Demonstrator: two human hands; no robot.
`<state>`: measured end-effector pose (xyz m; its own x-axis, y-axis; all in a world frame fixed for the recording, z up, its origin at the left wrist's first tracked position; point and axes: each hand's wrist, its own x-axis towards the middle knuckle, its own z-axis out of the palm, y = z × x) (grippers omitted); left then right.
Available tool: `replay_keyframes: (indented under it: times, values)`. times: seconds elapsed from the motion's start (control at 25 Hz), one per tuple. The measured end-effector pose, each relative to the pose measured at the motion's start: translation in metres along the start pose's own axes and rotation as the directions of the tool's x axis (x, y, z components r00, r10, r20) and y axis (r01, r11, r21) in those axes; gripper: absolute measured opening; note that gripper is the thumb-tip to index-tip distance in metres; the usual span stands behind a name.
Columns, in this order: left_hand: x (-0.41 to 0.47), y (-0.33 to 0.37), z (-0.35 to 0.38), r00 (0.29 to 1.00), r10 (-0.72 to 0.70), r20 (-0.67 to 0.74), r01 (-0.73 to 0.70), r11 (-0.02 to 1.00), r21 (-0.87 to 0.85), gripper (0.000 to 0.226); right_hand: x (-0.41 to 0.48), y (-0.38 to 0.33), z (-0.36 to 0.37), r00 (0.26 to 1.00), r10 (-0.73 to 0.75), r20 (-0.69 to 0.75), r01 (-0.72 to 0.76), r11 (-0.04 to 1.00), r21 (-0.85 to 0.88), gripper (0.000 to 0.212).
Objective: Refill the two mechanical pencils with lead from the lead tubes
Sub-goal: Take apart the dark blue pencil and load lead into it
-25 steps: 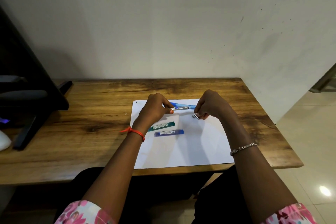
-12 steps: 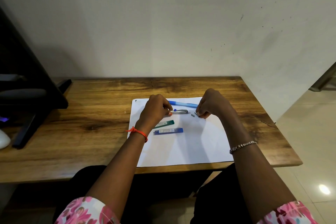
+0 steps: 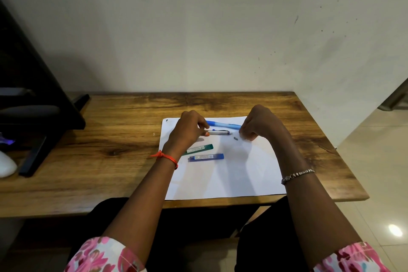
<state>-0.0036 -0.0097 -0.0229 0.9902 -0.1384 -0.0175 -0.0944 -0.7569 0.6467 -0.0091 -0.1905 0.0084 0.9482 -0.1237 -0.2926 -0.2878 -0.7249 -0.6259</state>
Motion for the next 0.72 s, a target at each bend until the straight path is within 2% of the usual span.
replay_keyframes:
  times: [0.2,0.32,0.48,0.72]
  values:
    - [-0.003,-0.002,-0.014,1.0,0.019,-0.018,-0.02,1.0,-0.015,0.018,0.003,-0.001,0.001,0.999,-0.031,0.045,0.031,0.999,0.015,0.02]
    - [-0.01,0.001,-0.021,0.994,0.043,0.104,-0.047,0.998,0.036,0.014,0.003,0.0,0.0,0.998,-0.042,0.042,0.041,0.999,0.02,0.017]
    - [-0.012,-0.003,-0.016,0.969,-0.005,0.247,-0.049,0.976,0.212,0.021,0.006,0.004,0.0,0.997,-0.079,-0.021,0.08,0.996,0.033,0.014]
    - [-0.012,-0.002,-0.016,0.973,-0.008,0.232,-0.049,0.97,0.237,0.024,0.006,0.003,-0.001,0.992,-0.12,-0.04,0.124,0.986,0.108,0.014]
